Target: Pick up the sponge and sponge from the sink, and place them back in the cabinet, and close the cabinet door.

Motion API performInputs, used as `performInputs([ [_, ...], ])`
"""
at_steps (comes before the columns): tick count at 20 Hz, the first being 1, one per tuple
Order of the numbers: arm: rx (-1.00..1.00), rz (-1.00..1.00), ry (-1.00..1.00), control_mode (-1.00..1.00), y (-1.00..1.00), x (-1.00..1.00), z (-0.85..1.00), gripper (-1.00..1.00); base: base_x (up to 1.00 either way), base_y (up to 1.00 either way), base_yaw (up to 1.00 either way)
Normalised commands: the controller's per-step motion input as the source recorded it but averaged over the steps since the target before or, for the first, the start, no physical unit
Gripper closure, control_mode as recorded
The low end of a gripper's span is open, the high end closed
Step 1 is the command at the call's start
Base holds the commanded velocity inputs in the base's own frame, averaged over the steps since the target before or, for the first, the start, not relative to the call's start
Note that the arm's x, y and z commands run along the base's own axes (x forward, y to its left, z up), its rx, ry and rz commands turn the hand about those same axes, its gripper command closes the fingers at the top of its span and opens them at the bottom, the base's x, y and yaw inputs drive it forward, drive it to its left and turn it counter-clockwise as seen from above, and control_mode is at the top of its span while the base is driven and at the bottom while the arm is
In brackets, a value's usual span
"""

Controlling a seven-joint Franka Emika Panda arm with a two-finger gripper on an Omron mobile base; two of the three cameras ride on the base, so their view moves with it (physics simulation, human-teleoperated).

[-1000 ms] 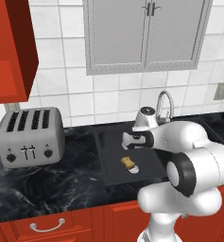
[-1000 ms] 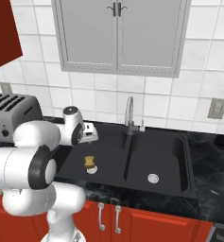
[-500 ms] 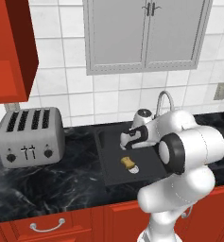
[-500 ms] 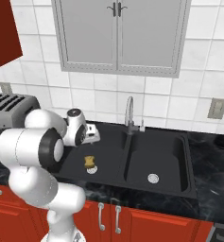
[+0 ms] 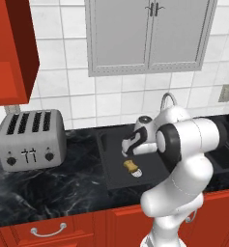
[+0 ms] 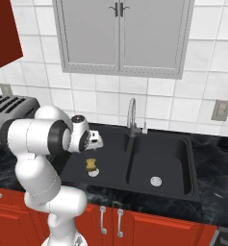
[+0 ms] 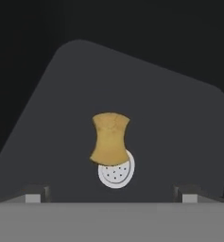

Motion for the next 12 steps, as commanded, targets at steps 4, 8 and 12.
performInputs([
  [4,0.0,0.0,0.01,-1.0,0.0,0.11,-0.32,-1.0,0.0,0.0,0.0],
  [8,0.0,0.0,0.03,-1.0,0.0,0.14,-0.27,-1.0,0.0,0.0,0.0],
  [12,0.0,0.0,0.02,-1.0,0.0,0.15,-0.28,-1.0,0.0,0.0,0.0],
])
